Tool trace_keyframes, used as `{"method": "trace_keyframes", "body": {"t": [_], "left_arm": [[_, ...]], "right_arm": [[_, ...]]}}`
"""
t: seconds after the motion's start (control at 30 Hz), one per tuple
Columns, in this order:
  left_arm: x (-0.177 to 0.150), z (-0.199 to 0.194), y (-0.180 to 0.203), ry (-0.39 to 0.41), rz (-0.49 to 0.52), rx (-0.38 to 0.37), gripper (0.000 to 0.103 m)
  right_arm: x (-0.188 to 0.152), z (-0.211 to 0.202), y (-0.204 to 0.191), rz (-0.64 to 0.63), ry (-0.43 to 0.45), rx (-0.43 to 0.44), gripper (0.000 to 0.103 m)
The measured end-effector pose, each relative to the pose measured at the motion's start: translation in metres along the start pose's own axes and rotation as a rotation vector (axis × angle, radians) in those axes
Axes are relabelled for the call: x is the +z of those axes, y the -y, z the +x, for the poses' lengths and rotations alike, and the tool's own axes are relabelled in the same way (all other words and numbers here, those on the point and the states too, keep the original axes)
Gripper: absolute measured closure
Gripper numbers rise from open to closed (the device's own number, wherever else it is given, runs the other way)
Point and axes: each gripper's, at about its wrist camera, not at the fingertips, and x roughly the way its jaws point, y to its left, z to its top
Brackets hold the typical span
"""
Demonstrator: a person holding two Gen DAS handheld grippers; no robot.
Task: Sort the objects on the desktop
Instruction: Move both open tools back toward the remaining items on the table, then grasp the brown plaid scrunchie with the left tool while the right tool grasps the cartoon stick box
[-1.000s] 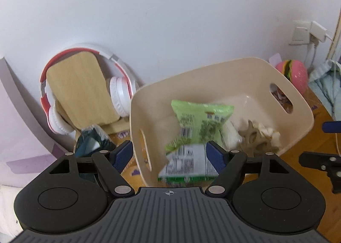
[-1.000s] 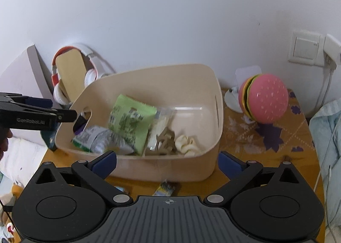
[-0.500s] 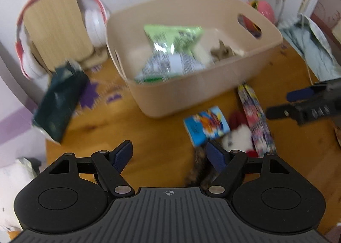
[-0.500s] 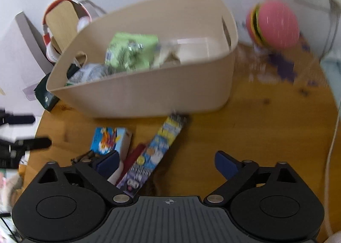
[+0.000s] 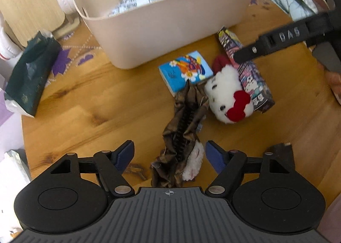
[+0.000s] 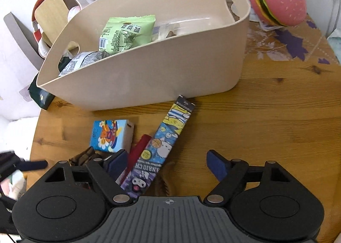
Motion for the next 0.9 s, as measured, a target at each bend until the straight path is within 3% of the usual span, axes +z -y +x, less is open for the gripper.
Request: {"method": "trace_keyframes", "body": {"t": [0.17, 0.33, 0.43, 0.5, 0.57, 0.7, 0.9], "left_arm": [[-0.001, 0.012, -0.004, -0.019, -0.028, -0.013, 0.033], [-0.002, 0.023, -0.004, -0.036, -0.029, -0.024, 0.045], [-0.002, 0.026, -0.004, -0.032, -0.029, -0.031, 0.047], [-0.002, 0.028, -0.004, -0.031, -0.028, -0.031, 0.049], [-0.001, 0.03, -0.004, -0.032, -0.026, -0.031, 0.052], [0.001, 0.032, 0.0, -0.031, -0.026, -0.034, 0.06], [-0.001, 0.028, 0.006, -0.021, -0.021, -0.042, 0.065]], "right_arm": [[0.006, 0.011, -0.003, 0.005, -0.028, 0.006, 0.021], [0.005, 0.02, -0.008, -0.022, -0.058, -0.012, 0.037], [0.004, 0.02, -0.007, -0.009, -0.054, 0.017, 0.055], [0.005, 0.02, -0.006, -0.003, -0.061, 0.029, 0.072], [0.005, 0.021, -0.005, -0.001, -0.065, 0.027, 0.08], [0.004, 0.02, 0.003, 0.015, -0.06, 0.04, 0.082], [-0.002, 0.006, 0.01, 0.022, -0.033, 0.046, 0.082]]}}
